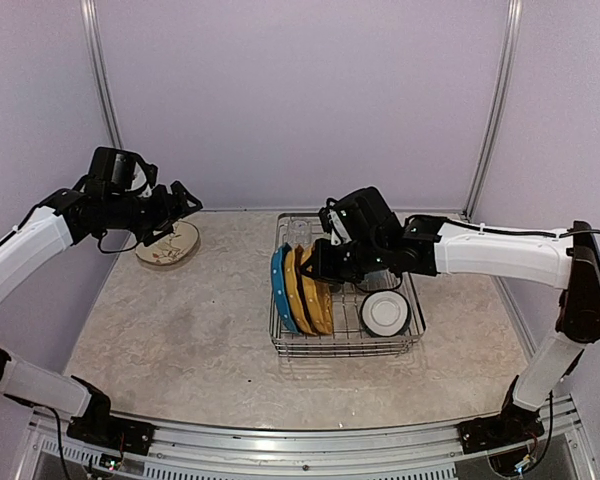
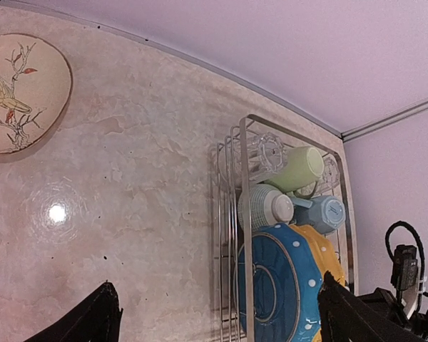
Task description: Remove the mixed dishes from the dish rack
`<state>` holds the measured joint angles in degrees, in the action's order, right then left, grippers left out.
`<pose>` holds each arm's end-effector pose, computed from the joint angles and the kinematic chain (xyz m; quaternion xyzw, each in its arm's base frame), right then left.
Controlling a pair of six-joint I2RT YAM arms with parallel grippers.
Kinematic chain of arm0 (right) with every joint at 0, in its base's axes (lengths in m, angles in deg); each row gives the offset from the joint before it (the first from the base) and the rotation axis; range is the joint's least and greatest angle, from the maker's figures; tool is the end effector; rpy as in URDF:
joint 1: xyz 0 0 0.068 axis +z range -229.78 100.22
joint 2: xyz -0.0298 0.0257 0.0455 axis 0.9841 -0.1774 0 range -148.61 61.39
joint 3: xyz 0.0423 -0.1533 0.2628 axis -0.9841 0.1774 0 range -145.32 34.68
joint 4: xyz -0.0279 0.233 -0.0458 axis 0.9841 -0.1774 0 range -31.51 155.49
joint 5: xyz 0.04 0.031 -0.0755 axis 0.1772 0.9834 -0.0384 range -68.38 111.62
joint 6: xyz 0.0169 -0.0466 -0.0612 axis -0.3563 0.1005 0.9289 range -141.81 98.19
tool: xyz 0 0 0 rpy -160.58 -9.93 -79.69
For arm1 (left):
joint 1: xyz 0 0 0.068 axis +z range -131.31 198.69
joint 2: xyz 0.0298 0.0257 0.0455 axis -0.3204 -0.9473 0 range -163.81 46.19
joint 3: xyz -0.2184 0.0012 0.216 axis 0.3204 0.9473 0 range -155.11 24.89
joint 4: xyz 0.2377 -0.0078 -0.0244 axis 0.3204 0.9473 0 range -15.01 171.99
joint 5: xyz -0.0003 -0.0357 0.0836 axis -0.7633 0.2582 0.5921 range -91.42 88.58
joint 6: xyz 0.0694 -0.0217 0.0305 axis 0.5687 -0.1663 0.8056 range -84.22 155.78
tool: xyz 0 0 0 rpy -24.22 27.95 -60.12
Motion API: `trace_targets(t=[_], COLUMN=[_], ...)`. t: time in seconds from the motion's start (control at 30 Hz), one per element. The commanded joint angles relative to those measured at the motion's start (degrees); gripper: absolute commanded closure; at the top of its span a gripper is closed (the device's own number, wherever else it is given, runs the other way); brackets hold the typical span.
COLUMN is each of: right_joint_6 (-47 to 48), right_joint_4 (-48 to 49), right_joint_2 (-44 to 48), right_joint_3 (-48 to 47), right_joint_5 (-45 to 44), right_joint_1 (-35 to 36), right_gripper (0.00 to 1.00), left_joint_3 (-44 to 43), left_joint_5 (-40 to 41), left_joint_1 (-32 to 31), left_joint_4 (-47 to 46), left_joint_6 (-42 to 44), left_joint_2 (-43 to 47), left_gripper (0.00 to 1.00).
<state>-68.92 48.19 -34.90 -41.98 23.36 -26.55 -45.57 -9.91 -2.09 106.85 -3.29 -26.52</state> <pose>0.2343 0.3170 0.3082 -0.0546 0.8929 0.3517 0.2757 0.2496 -0.1055 0.3716 -0.1058 0.8753 -0.2899 0.3724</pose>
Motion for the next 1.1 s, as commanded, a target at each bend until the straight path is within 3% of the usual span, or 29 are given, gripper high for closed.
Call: trace_targets(t=[0.0, 0.6, 0.83, 1.07], right_joint_6=[5.8, 11.2, 24.3, 31.3], right_joint_4=[0.6, 7.0, 6.5, 1.9], right_joint_2=[-0.2, 8.0, 8.0, 10.9], right_joint_3=[-2.4, -3.3, -4.9, -7.4], right_joint_5=[-0.9, 0.7, 7.3, 8.4], right_joint_1=[0.3, 0.3, 0.4, 0.5], right_gripper=[1.0, 1.0, 1.0, 1.0], left_joint_3=[-1.3, -1.4, -1.9, -2.5], left_joint_5=[0.9, -0.8, -1.8, -3.8], left_joint_1=[-0.6, -0.9, -1.3, -1.3], left_joint_4=[1.0, 0.6, 0.6, -0.1], left_joint_6=[0.9, 0.1, 0.0, -0.7], left_joint_2=[-0.7, -1.1, -0.6, -0.6], left_gripper=[0.08, 0.08, 0.08, 0.08])
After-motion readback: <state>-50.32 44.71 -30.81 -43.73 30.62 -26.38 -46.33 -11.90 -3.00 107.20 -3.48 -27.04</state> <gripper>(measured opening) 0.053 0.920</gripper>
